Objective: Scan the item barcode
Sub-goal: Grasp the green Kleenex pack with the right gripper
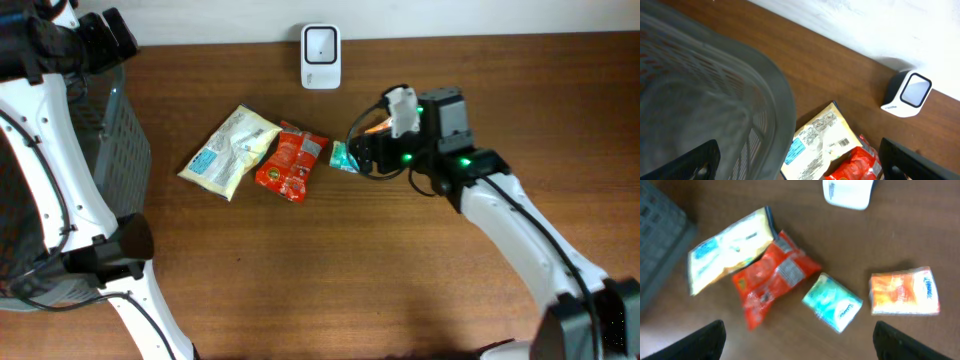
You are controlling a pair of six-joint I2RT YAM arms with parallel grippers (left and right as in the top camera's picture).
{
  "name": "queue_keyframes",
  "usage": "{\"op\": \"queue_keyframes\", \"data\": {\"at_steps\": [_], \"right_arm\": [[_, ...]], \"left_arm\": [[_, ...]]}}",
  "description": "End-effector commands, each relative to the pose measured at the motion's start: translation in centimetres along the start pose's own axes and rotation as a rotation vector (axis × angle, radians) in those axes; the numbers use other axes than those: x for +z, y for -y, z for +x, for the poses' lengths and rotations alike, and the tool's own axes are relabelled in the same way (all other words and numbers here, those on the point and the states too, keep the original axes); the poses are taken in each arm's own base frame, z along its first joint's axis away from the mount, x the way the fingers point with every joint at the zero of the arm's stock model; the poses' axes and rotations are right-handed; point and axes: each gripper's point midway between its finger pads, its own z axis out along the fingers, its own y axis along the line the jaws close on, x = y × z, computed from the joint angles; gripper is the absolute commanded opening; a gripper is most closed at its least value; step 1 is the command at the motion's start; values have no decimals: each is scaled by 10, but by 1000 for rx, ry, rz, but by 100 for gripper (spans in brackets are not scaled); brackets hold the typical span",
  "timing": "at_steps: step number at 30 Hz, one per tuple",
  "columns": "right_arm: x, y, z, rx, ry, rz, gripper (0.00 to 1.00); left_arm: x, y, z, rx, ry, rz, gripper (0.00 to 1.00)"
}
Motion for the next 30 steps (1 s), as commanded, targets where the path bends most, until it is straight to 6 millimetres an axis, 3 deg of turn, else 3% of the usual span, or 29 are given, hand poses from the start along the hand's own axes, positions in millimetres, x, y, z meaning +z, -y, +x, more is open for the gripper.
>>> {"op": "queue_keyframes", "data": {"at_steps": [1, 4, 5, 6, 8, 10, 18, 20, 22, 24, 26, 28, 30], "right_arm": [[37, 15, -4, -168, 27, 45, 93], [85, 31, 7, -174, 46, 29, 90], [97, 26, 12, -177, 49, -28, 85], [103, 25, 15, -171, 51, -45, 78], [116, 45, 29, -154, 15, 31, 77], [121, 48, 40, -122, -18, 31, 77], [118, 34, 74, 27, -153, -51, 77], [113, 27, 86, 96, -214, -78, 81], [87, -1, 76, 110, -228, -183, 81], [57, -6, 53, 59, -180, -145, 81], [30, 2, 15, -26, -53, -26, 81], [37, 14, 11, -33, -33, 32, 80], [61, 25, 30, -12, -80, 36, 74]], "left_arm": [[-4, 1, -2, 11, 11, 11, 99], [-4, 1, -2, 11, 11, 11, 99], [-4, 1, -2, 11, 11, 11, 99], [-4, 1, -2, 11, 11, 11, 99], [-4, 1, -2, 11, 11, 11, 99], [-4, 1, -2, 11, 11, 11, 99], [-4, 1, -2, 11, 11, 11, 99], [-4, 1, -2, 11, 11, 11, 99], [-4, 1, -2, 11, 11, 11, 99], [-4, 1, -2, 11, 11, 11, 99], [-4, 1, -2, 11, 11, 11, 99], [-4, 1, -2, 11, 11, 11, 99], [-4, 1, -2, 11, 11, 11, 99]]}}
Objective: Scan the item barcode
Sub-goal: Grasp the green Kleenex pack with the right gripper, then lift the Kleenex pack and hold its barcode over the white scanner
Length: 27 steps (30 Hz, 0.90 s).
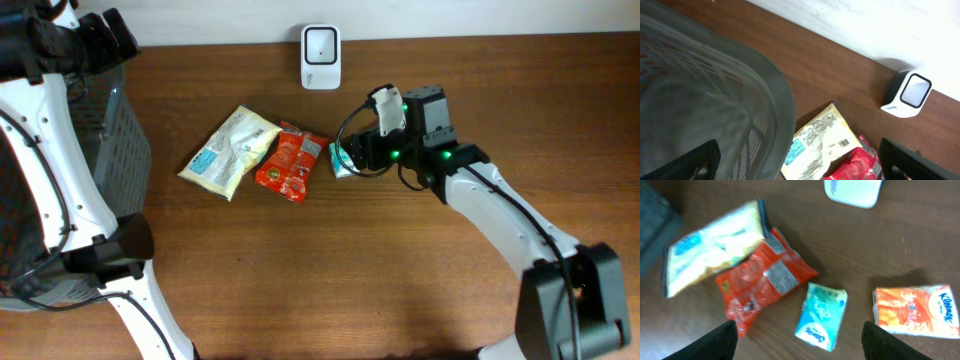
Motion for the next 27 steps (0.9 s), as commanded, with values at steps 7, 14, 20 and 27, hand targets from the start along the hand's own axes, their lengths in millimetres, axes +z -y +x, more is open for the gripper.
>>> {"op": "queue_keyframes", "data": {"at_steps": [7, 14, 20, 27], "right_arm": [[75, 31, 64, 97, -145, 11, 67], [89, 37, 81, 109, -177, 13, 51], [99, 32, 85, 109, -170, -36, 35], [69, -7, 35, 302, -111, -457, 4]], "left_arm": [[-4, 0, -1, 10, 8, 10, 99], [-4, 0, -1, 10, 8, 10, 99], [-4, 0, -1, 10, 8, 10, 99], [-4, 0, -1, 10, 8, 10, 99]]}}
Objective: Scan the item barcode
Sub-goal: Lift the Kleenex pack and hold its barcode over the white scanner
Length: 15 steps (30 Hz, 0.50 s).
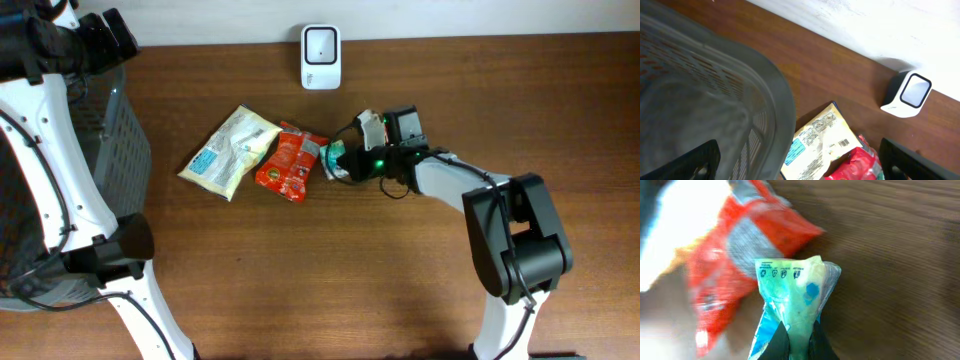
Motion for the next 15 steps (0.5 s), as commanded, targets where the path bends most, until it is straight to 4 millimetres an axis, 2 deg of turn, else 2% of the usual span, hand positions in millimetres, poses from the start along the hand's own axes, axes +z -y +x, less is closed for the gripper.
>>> {"op": "queue_keyframes", "data": {"at_steps": [1, 3, 5, 6, 8, 11, 13, 15], "right_arm": [[-31, -34, -27, 105, 4, -337, 4], [-64, -49, -35, 199, -21, -551, 4], [-95, -68, -40, 107, -25, -750, 4], [-102, -74, -39, 83, -35, -799, 4], [-102, -75, -39, 93, -42, -802, 4], [-105, -81, -50, 139, -61, -802, 4], [-99, -99, -67, 137, -35, -782, 4], [-97, -126, -81, 49, 28, -797, 4]], "left_arm": [[-4, 1, -2, 10, 9, 11, 99], [-4, 1, -2, 10, 9, 10, 99], [-4, 1, -2, 10, 9, 10, 99], [-4, 1, -2, 10, 9, 10, 99], [-4, 1, -2, 10, 9, 10, 99], [-4, 1, -2, 10, 9, 11, 99], [-4, 1, -2, 10, 9, 11, 99], [-4, 1, -2, 10, 9, 10, 99]]}}
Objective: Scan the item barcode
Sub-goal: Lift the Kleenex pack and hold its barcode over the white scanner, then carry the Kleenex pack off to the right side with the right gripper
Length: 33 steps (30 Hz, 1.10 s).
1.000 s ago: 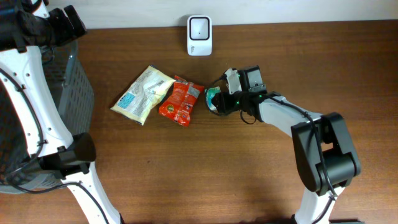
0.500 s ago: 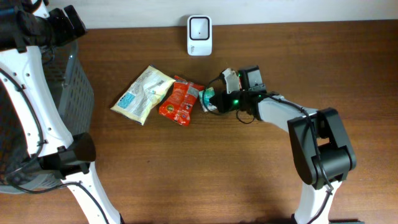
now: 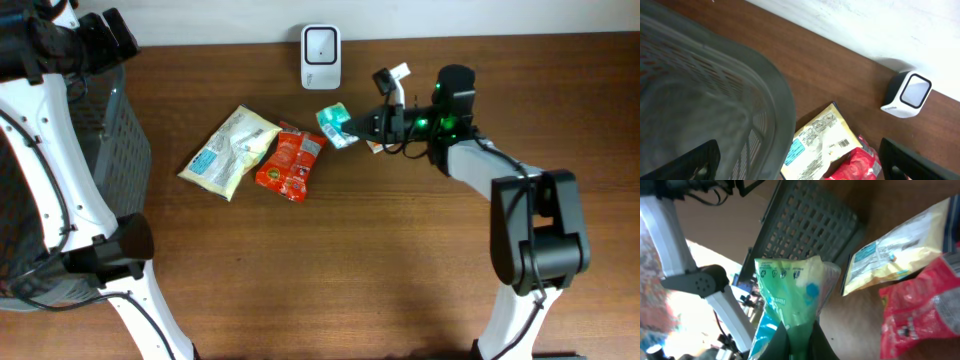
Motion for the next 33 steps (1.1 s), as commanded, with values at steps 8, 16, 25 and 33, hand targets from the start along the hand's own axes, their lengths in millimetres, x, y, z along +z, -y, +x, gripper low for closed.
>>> {"op": "queue_keyframes", "data": {"at_steps": [8, 16, 25, 33], "right_arm": [[36, -36, -38, -69, 150, -20, 4], [34, -41, -50, -263, 214, -1, 4], [-47, 91, -105, -352, 328, 1380, 4], [-17, 114, -141, -936, 210, 1672, 4]], "left_arm": [[-4, 1, -2, 10, 9, 10, 99], [-4, 1, -2, 10, 9, 10, 99], [-4, 1, -2, 11, 9, 10, 99], [-4, 1, -2, 10, 9, 10, 99]]}}
